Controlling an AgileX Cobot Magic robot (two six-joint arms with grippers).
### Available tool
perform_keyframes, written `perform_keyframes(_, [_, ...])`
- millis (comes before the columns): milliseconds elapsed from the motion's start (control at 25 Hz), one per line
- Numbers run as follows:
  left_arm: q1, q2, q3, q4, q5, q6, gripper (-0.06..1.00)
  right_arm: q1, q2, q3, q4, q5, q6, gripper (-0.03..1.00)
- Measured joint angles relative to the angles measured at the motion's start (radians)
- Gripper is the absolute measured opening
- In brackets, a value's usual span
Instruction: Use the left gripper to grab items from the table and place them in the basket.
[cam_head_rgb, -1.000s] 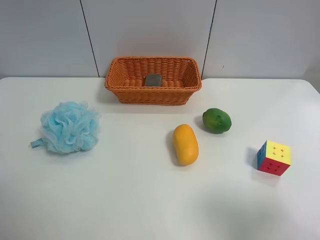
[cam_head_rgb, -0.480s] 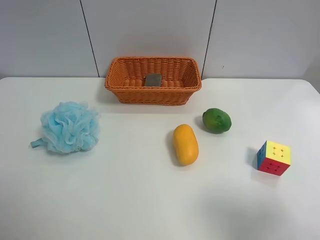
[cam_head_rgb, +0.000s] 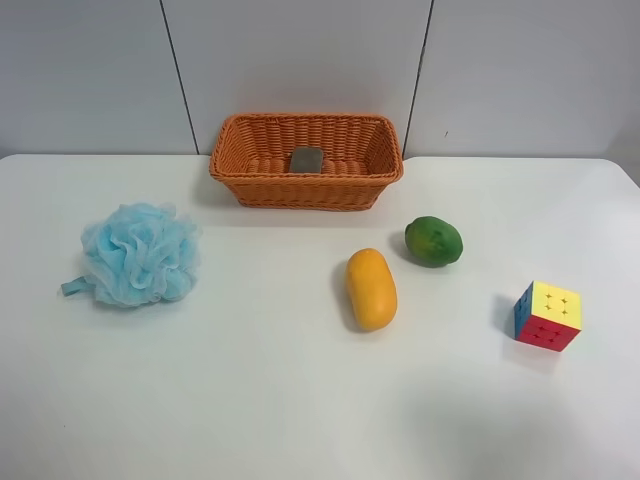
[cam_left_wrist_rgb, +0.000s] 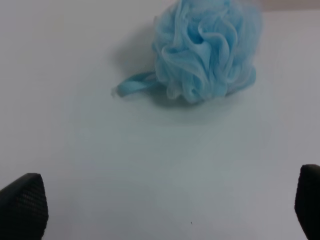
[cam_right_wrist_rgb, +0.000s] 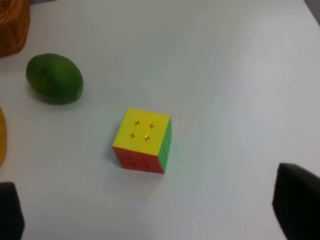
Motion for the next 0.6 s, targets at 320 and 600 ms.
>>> perform_keyframes(320, [0.0,-0.065,0.0,-0.004,0.003,0.005,0.99,0.0,0.0,0.0,0.0,0.0,0.0,0.99])
perform_keyframes(600, [0.0,-0.065,0.0,-0.004,0.003,0.005,0.99,0.0,0.0,0.0,0.0,0.0,0.0,0.99])
